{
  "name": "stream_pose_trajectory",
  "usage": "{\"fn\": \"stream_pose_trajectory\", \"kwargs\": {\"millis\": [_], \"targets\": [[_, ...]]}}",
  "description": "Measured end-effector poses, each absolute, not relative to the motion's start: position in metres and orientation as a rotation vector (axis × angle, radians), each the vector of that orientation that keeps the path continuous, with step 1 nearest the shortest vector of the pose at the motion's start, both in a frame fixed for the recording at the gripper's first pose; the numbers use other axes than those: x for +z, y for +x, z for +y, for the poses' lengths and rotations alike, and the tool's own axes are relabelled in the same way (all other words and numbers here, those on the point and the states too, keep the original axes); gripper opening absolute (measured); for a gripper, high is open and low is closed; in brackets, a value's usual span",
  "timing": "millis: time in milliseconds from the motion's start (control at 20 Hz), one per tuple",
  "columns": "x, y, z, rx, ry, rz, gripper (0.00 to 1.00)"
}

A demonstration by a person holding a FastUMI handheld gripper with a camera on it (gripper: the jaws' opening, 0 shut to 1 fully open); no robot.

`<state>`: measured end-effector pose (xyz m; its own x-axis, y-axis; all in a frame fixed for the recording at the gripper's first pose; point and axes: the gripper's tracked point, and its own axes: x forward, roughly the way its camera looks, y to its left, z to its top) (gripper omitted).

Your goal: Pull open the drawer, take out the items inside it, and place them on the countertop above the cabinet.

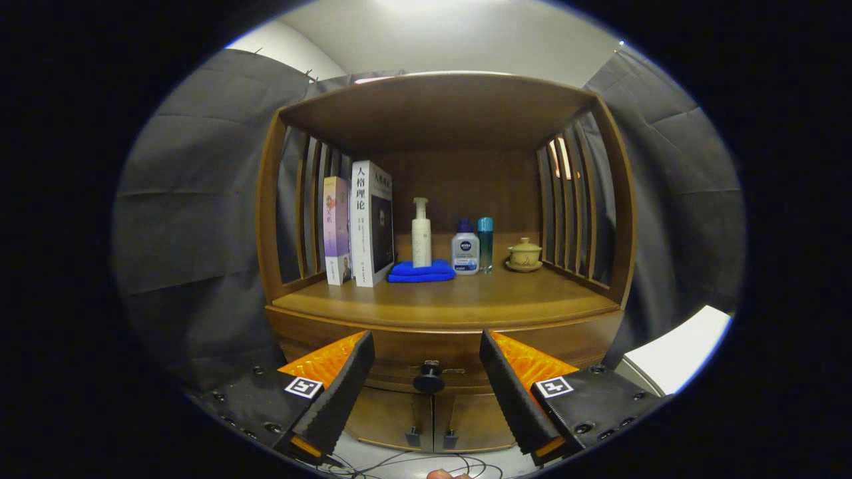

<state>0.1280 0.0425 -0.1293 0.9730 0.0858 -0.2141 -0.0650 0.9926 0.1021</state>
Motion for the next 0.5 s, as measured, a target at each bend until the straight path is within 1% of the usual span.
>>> {"fn": "stream_pose_trajectory", "kwargs": {"millis": [250, 500], "targets": [[-0.165, 0.154, 0.047, 0.067, 0.086, 0.261, 1.0], [-0.194, 0.175, 0.046, 0.028, 0.091, 0.258, 1.0]]}}
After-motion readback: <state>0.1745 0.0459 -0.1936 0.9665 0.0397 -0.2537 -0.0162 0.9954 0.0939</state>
